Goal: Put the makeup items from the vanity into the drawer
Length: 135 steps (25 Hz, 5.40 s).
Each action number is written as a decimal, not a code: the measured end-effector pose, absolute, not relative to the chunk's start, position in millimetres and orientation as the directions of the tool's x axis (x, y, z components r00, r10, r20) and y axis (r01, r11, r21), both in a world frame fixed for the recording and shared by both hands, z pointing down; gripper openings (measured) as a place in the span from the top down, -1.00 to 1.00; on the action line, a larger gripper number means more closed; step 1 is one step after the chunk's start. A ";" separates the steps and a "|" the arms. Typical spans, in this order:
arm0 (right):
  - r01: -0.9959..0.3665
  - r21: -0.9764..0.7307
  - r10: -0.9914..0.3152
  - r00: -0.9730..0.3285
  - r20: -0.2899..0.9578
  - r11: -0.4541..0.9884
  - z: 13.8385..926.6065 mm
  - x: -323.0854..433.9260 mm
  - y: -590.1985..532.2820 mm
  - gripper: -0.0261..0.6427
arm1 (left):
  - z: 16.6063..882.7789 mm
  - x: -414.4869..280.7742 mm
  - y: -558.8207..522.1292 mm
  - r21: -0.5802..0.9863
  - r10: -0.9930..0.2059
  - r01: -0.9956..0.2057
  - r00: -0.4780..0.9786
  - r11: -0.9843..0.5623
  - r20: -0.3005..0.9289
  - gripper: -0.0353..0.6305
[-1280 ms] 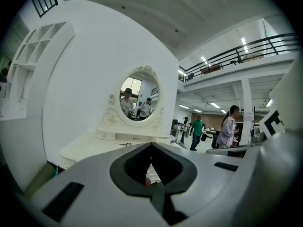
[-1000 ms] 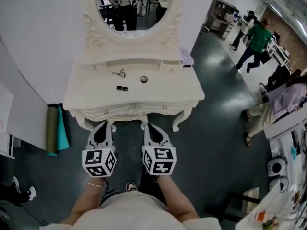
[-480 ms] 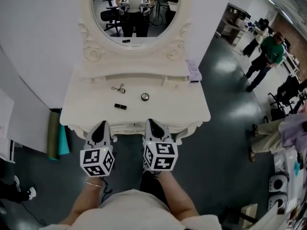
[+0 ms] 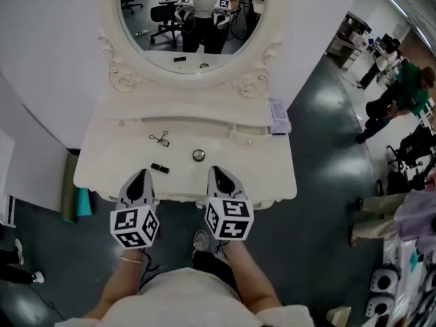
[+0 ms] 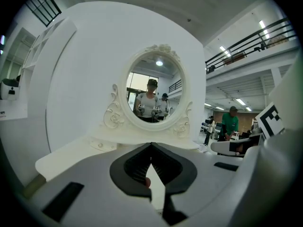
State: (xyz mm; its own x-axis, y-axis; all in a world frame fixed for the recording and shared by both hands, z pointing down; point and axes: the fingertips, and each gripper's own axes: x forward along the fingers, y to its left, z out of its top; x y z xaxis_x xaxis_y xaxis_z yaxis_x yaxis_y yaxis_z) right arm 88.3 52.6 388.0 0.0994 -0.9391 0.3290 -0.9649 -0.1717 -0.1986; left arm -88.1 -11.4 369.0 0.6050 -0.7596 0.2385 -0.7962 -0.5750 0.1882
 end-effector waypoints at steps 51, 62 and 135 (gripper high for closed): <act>-0.954 -0.252 -0.799 -0.022 0.601 -0.163 551.7 125.8 -68.1 0.44 | 515.3 1.4 -113.9 0.277 -0.577 -0.751 0.645 -0.599 0.501 0.89; -0.972 -0.179 -0.724 -0.015 0.690 -0.151 592.8 118.4 -81.5 0.27 | 539.6 2.3 -121.2 0.290 -0.557 -0.754 0.639 -0.589 0.531 0.89; -0.953 -0.158 -0.335 -0.065 0.940 -0.258 539.7 323.7 -86.3 0.27 | 480.1 145.7 -161.9 0.268 -0.404 -0.561 0.787 -0.784 0.466 0.89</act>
State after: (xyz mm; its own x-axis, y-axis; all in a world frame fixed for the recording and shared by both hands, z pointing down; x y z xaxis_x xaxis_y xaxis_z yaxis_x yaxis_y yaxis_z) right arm 323.7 -86.3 539.7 -0.0648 -0.3347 0.9401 -0.9531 -0.2583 -0.1576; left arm 145.7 -161.9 480.1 0.7871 -0.4036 0.4665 -0.5605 -0.7836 0.2679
